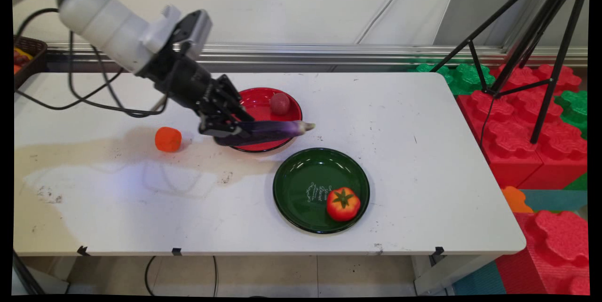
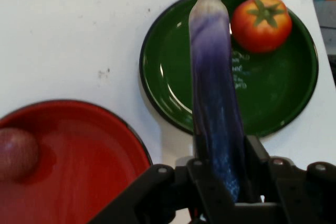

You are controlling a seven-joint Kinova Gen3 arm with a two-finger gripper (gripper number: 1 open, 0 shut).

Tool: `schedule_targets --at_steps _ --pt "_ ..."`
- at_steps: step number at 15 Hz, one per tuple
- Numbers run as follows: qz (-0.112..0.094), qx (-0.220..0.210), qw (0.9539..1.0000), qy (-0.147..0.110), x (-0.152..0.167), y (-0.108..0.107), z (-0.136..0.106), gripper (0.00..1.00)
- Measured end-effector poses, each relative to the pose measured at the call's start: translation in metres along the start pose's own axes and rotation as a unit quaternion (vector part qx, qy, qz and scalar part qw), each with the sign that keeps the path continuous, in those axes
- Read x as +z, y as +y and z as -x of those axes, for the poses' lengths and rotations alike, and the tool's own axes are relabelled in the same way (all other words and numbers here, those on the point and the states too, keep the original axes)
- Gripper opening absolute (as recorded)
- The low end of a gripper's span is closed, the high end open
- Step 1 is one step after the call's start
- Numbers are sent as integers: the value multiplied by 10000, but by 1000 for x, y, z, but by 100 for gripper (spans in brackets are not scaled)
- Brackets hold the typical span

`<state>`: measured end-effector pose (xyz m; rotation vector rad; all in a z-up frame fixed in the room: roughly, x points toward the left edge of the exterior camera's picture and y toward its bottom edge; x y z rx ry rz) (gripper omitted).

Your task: Place the picked object on the table

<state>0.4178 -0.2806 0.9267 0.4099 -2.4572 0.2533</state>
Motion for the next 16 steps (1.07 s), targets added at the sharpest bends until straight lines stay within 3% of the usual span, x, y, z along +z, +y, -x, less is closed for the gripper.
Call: schedule_targets --at_steps 7,16 --pt "-23 -101 9996 -262 -26 4 35 0" --pt "15 -295 9966 -764 -23 7 86 0"
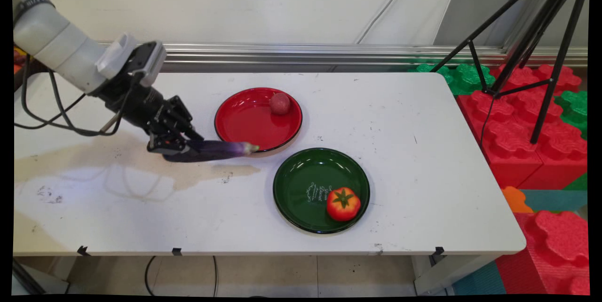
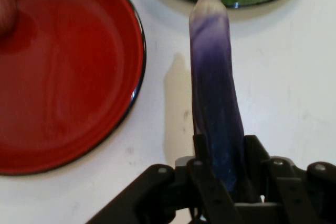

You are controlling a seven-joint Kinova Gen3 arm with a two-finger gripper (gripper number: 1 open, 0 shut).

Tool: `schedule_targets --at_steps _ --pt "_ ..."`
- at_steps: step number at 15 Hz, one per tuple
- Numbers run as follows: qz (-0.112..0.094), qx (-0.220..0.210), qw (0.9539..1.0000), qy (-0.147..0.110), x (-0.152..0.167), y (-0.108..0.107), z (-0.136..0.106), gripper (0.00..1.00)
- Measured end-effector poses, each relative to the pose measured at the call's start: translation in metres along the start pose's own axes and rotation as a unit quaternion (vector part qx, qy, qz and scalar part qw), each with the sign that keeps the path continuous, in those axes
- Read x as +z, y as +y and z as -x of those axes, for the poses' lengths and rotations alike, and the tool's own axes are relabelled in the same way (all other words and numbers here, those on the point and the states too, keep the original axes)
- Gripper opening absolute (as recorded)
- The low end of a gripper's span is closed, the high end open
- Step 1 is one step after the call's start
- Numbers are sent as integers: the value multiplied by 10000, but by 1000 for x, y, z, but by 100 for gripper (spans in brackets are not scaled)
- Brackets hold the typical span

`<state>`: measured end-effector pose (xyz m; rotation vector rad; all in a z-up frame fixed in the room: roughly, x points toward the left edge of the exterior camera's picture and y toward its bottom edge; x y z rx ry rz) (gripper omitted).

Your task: Place the picked object on the table

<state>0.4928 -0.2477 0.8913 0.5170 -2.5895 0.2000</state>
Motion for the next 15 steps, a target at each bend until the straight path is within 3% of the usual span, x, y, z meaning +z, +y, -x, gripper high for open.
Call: schedule_targets --at_steps 9,10,15 --pt "72 -234 9990 -379 27 -3 41 0" --pt "76 -259 9989 -395 29 -3 44 100" --pt "72 -388 9985 -389 31 -4 53 100"
